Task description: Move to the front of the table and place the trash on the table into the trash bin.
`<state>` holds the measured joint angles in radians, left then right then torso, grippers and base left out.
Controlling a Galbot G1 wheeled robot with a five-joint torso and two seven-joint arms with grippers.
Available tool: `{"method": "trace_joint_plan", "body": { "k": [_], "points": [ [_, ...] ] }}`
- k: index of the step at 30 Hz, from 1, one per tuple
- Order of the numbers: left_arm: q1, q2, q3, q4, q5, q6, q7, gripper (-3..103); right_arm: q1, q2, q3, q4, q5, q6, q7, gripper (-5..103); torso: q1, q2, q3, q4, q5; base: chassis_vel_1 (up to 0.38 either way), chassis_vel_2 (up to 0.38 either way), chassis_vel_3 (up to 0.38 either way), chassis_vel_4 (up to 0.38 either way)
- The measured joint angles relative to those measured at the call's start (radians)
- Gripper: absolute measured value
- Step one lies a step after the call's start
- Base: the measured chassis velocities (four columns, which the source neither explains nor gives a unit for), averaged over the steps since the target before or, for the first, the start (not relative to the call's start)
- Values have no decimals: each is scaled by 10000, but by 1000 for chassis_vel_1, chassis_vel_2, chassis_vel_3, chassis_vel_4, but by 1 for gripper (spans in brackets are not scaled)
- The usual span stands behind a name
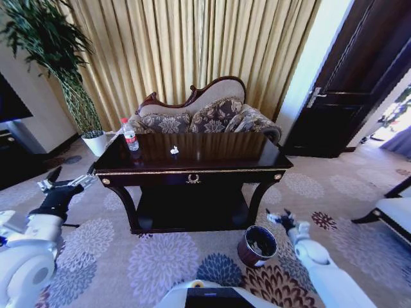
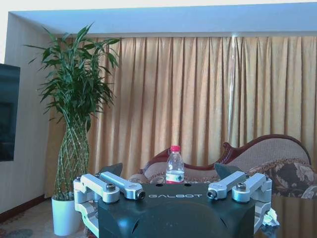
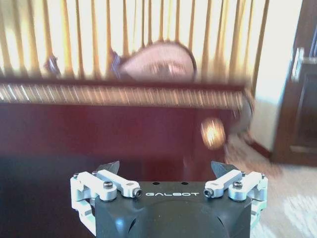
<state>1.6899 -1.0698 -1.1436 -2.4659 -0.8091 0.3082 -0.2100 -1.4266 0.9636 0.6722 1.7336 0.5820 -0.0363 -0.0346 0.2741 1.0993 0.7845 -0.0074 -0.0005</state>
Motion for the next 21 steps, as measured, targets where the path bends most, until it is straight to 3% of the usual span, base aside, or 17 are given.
{"method": "trace_joint_plan", "body": {
  "k": [2,9,21],
  "points": [
    [-8,-40,39,-4,75,-1,-9,100,-99,-89,366,1424,261,-394,335,100,0,1,0,0,0,0,0,0,0],
    [14,-101,127,-81,137,21,-18,100,216,-396,618,3724,917,-1657,1352,100,0,0,0,2,1,0,0,0,0],
    [102,145,-148,-199,125,323,-85,100,283,-527,745,4691,1044,-2224,1703,100,0,0,0,-1,3,0,0,0,0]
  ]
}}
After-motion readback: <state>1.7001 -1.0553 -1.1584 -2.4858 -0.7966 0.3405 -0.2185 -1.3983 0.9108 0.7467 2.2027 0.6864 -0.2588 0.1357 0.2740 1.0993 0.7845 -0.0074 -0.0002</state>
